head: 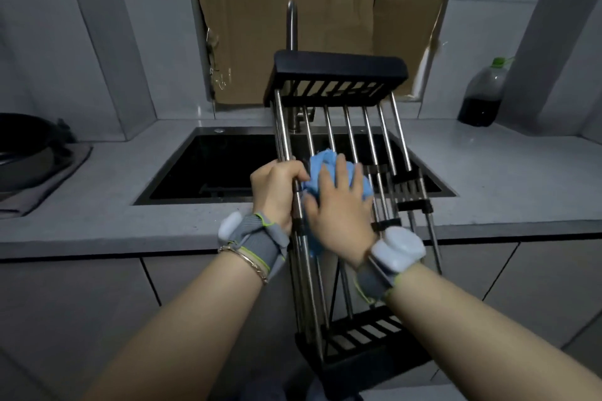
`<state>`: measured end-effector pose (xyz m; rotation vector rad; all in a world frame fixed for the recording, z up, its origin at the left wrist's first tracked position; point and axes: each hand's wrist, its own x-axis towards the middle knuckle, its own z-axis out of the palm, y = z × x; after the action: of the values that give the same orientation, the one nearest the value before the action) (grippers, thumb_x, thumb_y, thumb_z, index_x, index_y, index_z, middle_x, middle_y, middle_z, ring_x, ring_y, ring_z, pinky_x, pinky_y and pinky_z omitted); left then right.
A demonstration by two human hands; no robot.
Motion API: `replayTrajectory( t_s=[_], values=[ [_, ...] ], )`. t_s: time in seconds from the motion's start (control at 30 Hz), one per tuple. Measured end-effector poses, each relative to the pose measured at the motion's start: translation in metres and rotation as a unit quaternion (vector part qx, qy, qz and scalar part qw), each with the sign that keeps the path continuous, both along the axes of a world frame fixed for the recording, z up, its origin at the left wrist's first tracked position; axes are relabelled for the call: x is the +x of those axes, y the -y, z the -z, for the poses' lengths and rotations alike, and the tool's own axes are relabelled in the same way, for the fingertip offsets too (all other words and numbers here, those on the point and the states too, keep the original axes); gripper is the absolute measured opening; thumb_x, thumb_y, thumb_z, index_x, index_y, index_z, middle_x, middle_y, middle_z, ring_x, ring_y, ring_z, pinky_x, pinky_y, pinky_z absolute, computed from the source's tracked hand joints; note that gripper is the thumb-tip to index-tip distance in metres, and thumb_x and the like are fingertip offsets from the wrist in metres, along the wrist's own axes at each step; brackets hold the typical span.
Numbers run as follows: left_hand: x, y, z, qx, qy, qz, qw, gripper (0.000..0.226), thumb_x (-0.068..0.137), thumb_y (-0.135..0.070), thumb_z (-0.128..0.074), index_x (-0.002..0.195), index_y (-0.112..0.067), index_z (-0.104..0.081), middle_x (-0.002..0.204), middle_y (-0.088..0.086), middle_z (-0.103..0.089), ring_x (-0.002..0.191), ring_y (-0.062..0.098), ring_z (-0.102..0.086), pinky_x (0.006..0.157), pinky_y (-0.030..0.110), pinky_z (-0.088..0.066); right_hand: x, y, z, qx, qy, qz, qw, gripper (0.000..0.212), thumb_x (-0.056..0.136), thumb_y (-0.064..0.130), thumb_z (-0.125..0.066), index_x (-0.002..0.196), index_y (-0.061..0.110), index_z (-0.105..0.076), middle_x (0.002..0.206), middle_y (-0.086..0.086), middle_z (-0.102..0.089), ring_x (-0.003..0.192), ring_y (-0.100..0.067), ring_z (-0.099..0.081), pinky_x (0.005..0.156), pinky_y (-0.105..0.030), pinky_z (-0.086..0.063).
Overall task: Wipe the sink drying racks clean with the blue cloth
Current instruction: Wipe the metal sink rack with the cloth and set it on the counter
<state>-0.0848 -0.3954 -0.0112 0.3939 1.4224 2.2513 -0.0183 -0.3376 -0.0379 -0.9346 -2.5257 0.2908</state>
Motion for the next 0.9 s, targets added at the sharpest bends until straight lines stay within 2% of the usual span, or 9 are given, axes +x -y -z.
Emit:
replayTrajectory(
  t_s=[0.1, 0.17, 0.23, 0.33, 0.5, 0.57, 0.73, 0.83, 0.9],
  values=[
    [-0.007, 0.001, 0.008, -0.005, 0.011, -0.022, 1.0, 0.021, 0.042, -0.007, -0.052, 0.062, -0.005, -0.058, 0.055, 0.0, -0.049, 0.06, 0.018, -0.042, 0.053, 0.025, -0.033, 0.005, 0.019, 0.03, 0.061, 0.056, -0.077, 0.994, 0.064, 0.09, 0.022, -0.046, 0.148, 0.016, -0.018, 0.157, -0.01, 0.004, 0.143, -0.037, -0.002, 0.111, -0.055, -0.019],
    [-0.013, 0.004, 0.013, -0.005, 0.048, -0.001, 0.999, 0.025, 0.049, -0.006, -0.053, 0.072, -0.005, -0.06, 0.07, 0.007, -0.049, 0.066, 0.021, -0.045, 0.057, 0.025, -0.037, 0.01, 0.028, 0.043, 0.146, 0.083, -0.103, 0.98, 0.063, 0.07, 0.018, -0.056, 0.132, 0.009, -0.051, 0.148, -0.011, -0.035, 0.133, -0.036, -0.037, 0.095, -0.059, -0.039],
    [-0.014, 0.007, 0.015, 0.0, 0.069, 0.049, 0.996, 0.031, 0.054, -0.007, -0.051, 0.083, -0.006, -0.062, 0.087, 0.011, -0.046, 0.078, 0.026, -0.046, 0.066, 0.03, -0.042, 0.008, 0.021, 0.046, 0.185, 0.083, -0.097, 0.975, 0.056, 0.066, 0.028, -0.052, 0.119, 0.013, -0.063, 0.134, -0.006, -0.054, 0.122, -0.029, -0.053, 0.084, -0.059, -0.046],
    [-0.015, 0.004, 0.012, 0.029, 0.042, 0.09, 0.995, 0.037, 0.052, -0.007, -0.048, 0.086, -0.008, -0.062, 0.091, 0.012, -0.05, 0.087, 0.028, -0.053, 0.081, 0.036, -0.046, 0.005, 0.002, 0.033, 0.219, 0.062, -0.107, 0.968, 0.06, 0.075, 0.036, -0.035, 0.131, 0.014, -0.041, 0.143, -0.008, -0.044, 0.133, -0.029, -0.038, 0.094, -0.062, -0.037],
    [-0.006, 0.002, 0.006, 0.024, -0.037, 0.128, 0.991, 0.024, 0.048, -0.004, -0.048, 0.07, -0.009, -0.057, 0.066, 0.005, -0.055, 0.061, 0.019, -0.054, 0.06, 0.027, -0.043, -0.001, -0.017, -0.004, 0.155, -0.029, -0.125, 0.98, 0.069, 0.083, 0.034, -0.019, 0.149, 0.015, -0.014, 0.157, -0.001, -0.001, 0.14, -0.013, 0.014, 0.109, -0.047, 0.009],
    [-0.004, 0.002, 0.008, 0.018, -0.031, 0.136, 0.99, 0.023, 0.046, -0.006, -0.051, 0.069, -0.008, -0.057, 0.066, 0.007, -0.055, 0.061, 0.021, -0.053, 0.059, 0.028, -0.041, -0.006, -0.021, -0.014, 0.153, -0.035, -0.092, 0.983, 0.068, 0.085, 0.033, -0.021, 0.15, 0.015, -0.008, 0.158, -0.001, 0.003, 0.142, -0.015, 0.015, 0.109, -0.044, 0.013],
    [-0.016, 0.005, 0.002, 0.026, 0.01, 0.103, 0.994, 0.03, 0.052, -0.005, -0.05, 0.08, -0.005, -0.059, 0.076, 0.012, -0.049, 0.069, 0.024, -0.05, 0.065, 0.03, -0.043, 0.01, 0.002, 0.022, 0.281, 0.027, -0.116, 0.952, 0.075, 0.062, 0.033, -0.069, 0.131, 0.008, -0.052, 0.142, -0.008, -0.045, 0.129, -0.029, -0.044, 0.094, -0.058, -0.038],
    [-0.017, 0.011, 0.006, 0.016, 0.012, 0.112, 0.994, 0.03, 0.075, 0.003, -0.037, 0.093, -0.006, -0.059, 0.082, 0.02, -0.047, 0.058, 0.025, -0.051, 0.052, 0.025, -0.044, 0.031, 0.022, 0.052, 0.269, 0.087, -0.144, 0.948, 0.085, 0.032, 0.019, -0.084, 0.114, 0.008, -0.067, 0.136, -0.006, -0.053, 0.125, -0.027, -0.045, 0.081, -0.056, -0.049],
    [-0.014, 0.014, 0.011, 0.012, 0.019, 0.137, 0.99, 0.036, 0.079, 0.006, -0.029, 0.097, -0.006, -0.058, 0.074, 0.024, -0.052, 0.052, 0.026, -0.055, 0.047, 0.023, -0.047, 0.038, 0.02, 0.057, 0.277, 0.11, -0.166, 0.94, 0.076, 0.036, 0.015, -0.08, 0.111, 0.009, -0.068, 0.135, -0.005, -0.053, 0.124, -0.027, -0.045, 0.08, -0.055, -0.05]
  ],
)
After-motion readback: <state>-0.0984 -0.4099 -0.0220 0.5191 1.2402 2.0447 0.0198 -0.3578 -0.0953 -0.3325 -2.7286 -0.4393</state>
